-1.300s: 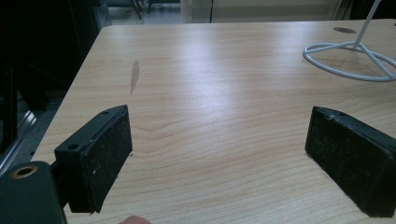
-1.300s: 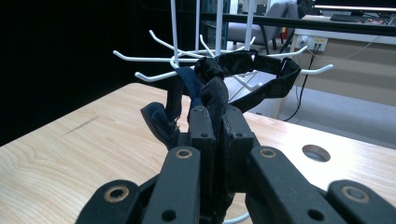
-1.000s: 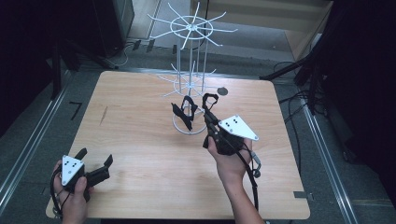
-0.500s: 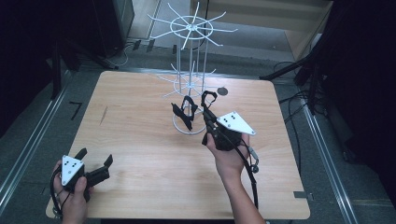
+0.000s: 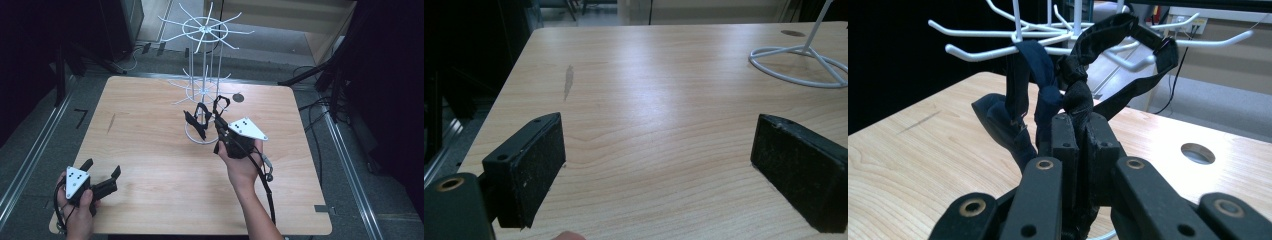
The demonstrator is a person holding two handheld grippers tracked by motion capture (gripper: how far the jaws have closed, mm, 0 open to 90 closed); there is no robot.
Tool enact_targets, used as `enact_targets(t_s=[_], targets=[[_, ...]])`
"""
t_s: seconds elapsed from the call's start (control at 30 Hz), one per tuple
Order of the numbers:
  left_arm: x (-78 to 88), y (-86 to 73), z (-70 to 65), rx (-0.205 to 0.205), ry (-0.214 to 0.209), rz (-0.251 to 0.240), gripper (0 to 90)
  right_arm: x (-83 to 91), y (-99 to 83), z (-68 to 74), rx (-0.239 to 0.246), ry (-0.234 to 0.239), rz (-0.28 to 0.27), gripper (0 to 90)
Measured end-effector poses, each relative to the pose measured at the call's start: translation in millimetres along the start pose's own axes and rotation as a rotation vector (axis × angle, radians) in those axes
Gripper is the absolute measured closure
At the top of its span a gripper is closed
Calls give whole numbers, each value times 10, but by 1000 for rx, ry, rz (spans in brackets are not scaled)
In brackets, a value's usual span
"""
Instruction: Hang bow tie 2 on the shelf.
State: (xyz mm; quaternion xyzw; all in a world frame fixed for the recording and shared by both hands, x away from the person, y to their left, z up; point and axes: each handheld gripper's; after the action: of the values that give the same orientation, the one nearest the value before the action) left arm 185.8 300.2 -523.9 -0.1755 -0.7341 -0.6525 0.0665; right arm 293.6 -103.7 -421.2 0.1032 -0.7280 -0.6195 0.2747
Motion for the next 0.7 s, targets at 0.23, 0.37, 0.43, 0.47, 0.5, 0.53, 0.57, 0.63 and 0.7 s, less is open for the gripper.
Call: enact_targets(t_s=[0.23,0.37,0.43,0.47,0.5,0.53,0.57,0.63,0.7], targets=[[3,3,11,8,0,1,81,-137,-54,21,5,5,36,861],[1,1,11,12,-1,-2,81,-183,-80,14,-3,6,46,860],[2,1,14,14,-2,-2,81,-201,-90,14,-6,3,49,858],[2,1,14,14,-2,-3,81,-211,-96,14,-7,5,52,856],[2,1,13,13,-2,-4,81,-225,-106,12,-8,4,56,853],[2,1,13,13,-2,-4,81,-225,-106,12,-8,4,56,853],[2,1,13,14,-2,-3,81,-230,-110,9,-7,6,58,854],[2,1,14,14,-2,-2,81,-243,-130,-7,-8,11,66,846],[1,1,15,14,-3,-2,81,-247,-148,-22,-14,11,68,830]])
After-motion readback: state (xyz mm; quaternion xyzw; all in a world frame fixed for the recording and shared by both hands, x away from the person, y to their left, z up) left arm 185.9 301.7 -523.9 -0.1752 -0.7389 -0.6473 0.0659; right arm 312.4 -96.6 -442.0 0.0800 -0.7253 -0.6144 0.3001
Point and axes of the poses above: each handheld gripper's, and its own axes: x roughly backward along the jaws, y roughly out of its top, z roughly to its left, and after that the axes turned 8 degrees about x, right-handed
